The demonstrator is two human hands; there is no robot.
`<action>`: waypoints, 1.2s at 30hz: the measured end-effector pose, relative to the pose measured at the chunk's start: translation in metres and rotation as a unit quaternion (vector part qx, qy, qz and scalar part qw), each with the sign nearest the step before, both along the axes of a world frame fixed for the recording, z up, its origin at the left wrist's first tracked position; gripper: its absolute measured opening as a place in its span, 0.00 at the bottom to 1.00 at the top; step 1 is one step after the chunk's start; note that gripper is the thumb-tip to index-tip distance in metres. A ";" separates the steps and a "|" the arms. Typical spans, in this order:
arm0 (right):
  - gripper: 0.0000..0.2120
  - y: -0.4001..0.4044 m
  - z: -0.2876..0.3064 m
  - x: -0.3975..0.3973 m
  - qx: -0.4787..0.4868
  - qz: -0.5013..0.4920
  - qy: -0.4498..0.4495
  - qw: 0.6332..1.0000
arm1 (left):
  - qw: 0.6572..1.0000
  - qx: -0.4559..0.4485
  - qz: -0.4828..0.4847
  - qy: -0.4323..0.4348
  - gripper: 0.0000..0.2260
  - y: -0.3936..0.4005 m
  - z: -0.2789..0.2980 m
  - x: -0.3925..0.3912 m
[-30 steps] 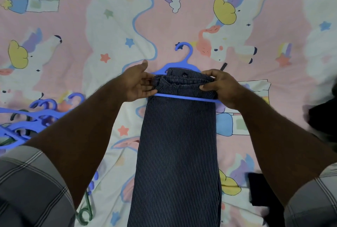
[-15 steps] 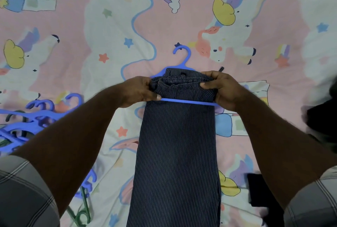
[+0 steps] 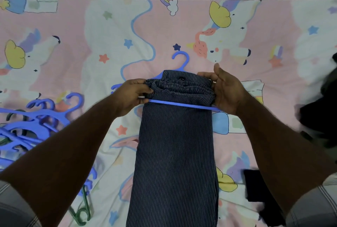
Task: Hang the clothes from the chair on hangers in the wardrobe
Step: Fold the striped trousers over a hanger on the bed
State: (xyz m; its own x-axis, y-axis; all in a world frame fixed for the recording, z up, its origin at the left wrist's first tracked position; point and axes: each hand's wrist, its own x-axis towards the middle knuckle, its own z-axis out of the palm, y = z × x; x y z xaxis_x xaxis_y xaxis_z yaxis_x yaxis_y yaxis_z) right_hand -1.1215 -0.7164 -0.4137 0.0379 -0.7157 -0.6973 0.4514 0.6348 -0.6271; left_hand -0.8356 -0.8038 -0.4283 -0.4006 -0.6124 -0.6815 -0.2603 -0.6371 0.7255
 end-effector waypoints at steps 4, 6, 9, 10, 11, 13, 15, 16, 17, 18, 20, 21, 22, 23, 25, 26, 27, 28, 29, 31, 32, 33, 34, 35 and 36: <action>0.29 0.018 0.015 0.008 -0.026 0.001 0.022 0.999 | 0.999 -0.024 -0.015 0.020 0.16 0.022 0.022 0.009; 0.29 0.035 0.023 0.014 -0.037 0.025 0.046 0.998 | 0.998 0.007 -0.060 0.019 0.20 0.035 0.035 0.024; 0.27 0.066 0.029 0.027 -0.026 0.059 0.078 0.995 | 0.989 0.062 -0.122 -0.063 0.18 0.053 0.056 0.042; 0.25 0.075 0.028 0.032 -0.018 0.051 0.090 0.994 | 0.985 0.058 -0.127 -0.098 0.19 0.058 0.060 0.043; 0.22 0.083 0.028 0.037 -0.010 0.038 0.101 0.994 | 0.984 0.046 -0.115 -0.125 0.19 0.063 0.063 0.042; 0.17 0.096 0.027 0.045 -0.011 0.009 0.129 0.992 | 0.987 0.012 -0.053 -0.148 0.18 0.076 0.066 0.035; 0.13 0.105 0.028 0.051 -0.027 -0.023 0.153 0.988 | 0.992 -0.006 0.023 -0.125 0.13 0.089 0.066 0.028; 0.11 0.108 0.030 0.054 -0.030 -0.040 0.162 0.986 | 0.993 -0.001 0.052 -0.110 0.12 0.097 0.067 0.024; 0.10 0.112 0.031 0.058 -0.029 -0.057 0.166 0.984 | 0.992 0.008 0.078 -0.098 0.11 0.105 0.066 0.021; 0.09 0.116 0.032 0.060 -0.026 -0.070 0.164 0.984 | 0.991 0.017 0.103 -0.087 0.10 0.112 0.064 0.017; 0.09 0.124 0.034 0.067 -0.021 -0.099 0.130 0.986 | 0.983 0.031 0.173 -0.061 0.09 0.128 0.059 0.011; 0.10 0.128 0.035 0.070 -0.019 -0.118 0.108 0.987 | 0.973 0.023 0.222 -0.060 0.08 0.136 0.057 0.008; 0.09 0.132 0.034 0.071 -0.010 -0.143 0.101 0.984 | 0.961 0.000 0.266 -0.079 0.06 0.142 0.054 0.008; 0.08 0.137 0.033 0.074 0.005 -0.174 0.106 0.979 | 0.948 -0.025 0.296 -0.110 0.08 0.147 0.048 0.011; 0.04 0.151 0.022 0.076 0.048 -0.238 0.164 0.956 | 0.943 -0.037 0.293 -0.150 0.13 0.160 0.042 0.016; 0.04 0.160 0.015 0.077 0.075 -0.264 0.203 0.940 | 0.950 -0.019 0.277 -0.146 0.12 0.167 0.040 0.018; 0.06 0.169 0.010 0.079 0.099 -0.280 0.236 0.925 | 0.956 0.002 0.259 -0.135 0.11 0.174 0.040 0.018; 0.08 0.178 0.005 0.081 0.119 -0.284 0.257 0.916 | 0.961 0.022 0.242 -0.131 0.14 0.180 0.038 0.017; 0.09 0.187 -0.001 0.083 0.134 -0.285 0.262 0.912 | 0.963 0.032 0.233 -0.134 0.16 0.183 0.036 0.016; 0.10 0.197 -0.008 0.090 0.154 -0.285 0.229 0.918 | 0.959 0.025 0.233 -0.159 0.14 0.184 0.036 0.010; 0.11 0.198 -0.011 0.093 0.157 -0.287 0.206 0.922 | 0.957 0.025 0.235 -0.168 0.12 0.184 0.036 0.009; 0.11 0.199 -0.014 0.095 0.156 -0.288 0.185 0.926 | 0.955 0.031 0.241 -0.172 0.10 0.183 0.038 0.007; 0.11 0.199 -0.015 0.095 0.153 -0.287 0.171 0.930 | 0.954 0.045 0.242 -0.170 0.09 0.183 0.040 0.008; 0.11 0.198 -0.016 0.095 0.150 -0.288 0.157 0.932 | 0.955 0.062 0.237 -0.166 0.09 0.184 0.041 0.010; 0.10 0.197 -0.015 0.094 0.150 -0.289 0.143 0.935 | 0.957 0.083 0.226 -0.159 0.09 0.184 0.043 0.011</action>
State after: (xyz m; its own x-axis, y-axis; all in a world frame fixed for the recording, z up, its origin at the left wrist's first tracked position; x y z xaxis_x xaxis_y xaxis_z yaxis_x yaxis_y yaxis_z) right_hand -1.0271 -0.5197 -0.4288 -0.5135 -0.3293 -0.7924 0.6141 0.5040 -0.6073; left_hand -0.8242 -0.6194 -0.3858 0.1238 -0.5476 -0.8275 -0.1209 -0.8360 0.5352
